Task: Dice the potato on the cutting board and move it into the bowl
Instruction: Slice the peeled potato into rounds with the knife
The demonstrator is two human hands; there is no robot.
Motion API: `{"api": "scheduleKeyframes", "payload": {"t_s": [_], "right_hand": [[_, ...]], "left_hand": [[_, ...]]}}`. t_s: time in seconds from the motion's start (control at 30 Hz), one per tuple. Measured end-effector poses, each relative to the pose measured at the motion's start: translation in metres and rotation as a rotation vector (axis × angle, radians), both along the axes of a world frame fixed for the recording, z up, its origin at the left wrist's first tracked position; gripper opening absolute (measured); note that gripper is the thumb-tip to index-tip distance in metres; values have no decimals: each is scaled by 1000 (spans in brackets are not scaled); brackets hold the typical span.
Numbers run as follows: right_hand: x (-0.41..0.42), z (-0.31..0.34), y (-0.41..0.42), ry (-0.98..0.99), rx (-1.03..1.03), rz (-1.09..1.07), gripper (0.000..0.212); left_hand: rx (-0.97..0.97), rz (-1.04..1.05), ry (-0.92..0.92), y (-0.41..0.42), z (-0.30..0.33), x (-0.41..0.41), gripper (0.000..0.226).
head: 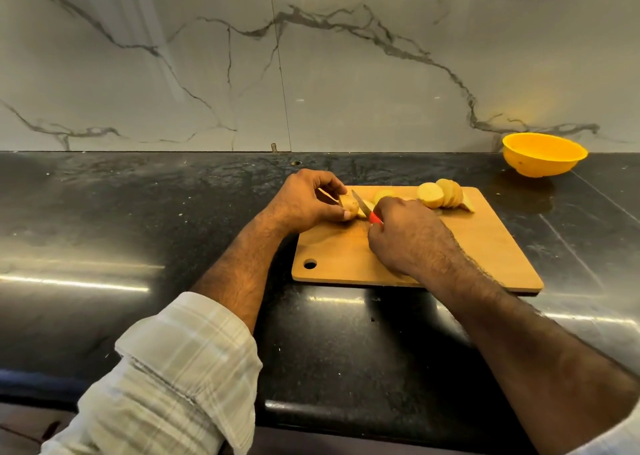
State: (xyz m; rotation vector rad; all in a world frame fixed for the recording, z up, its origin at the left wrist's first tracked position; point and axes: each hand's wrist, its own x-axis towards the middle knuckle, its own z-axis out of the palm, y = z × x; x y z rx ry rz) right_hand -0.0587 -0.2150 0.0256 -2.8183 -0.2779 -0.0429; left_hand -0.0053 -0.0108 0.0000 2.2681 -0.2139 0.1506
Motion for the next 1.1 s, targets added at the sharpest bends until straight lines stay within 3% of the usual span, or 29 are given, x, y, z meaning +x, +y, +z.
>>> {"api": "scheduleKeyframes", "payload": {"t_s": [0.23, 0.37, 0.53, 0.77, 1.1], "right_hand": [[-6, 6, -5, -53, -41, -16, 29], [-12, 4, 8, 11, -85, 57, 36], [-7, 5, 1, 28, -103, -32, 46], [-6, -5, 9, -118, 41, 39, 41], [-3, -4, 10, -81, 57, 17, 37]], "left_hand": [[6, 59, -37, 8, -1, 1, 40], [16, 87, -25, 11, 0, 3, 40], [6, 77, -15, 8, 0, 3, 41], [-6, 43, -37, -4, -2, 2, 41], [-11, 60, -32, -4, 0, 2, 39]]}}
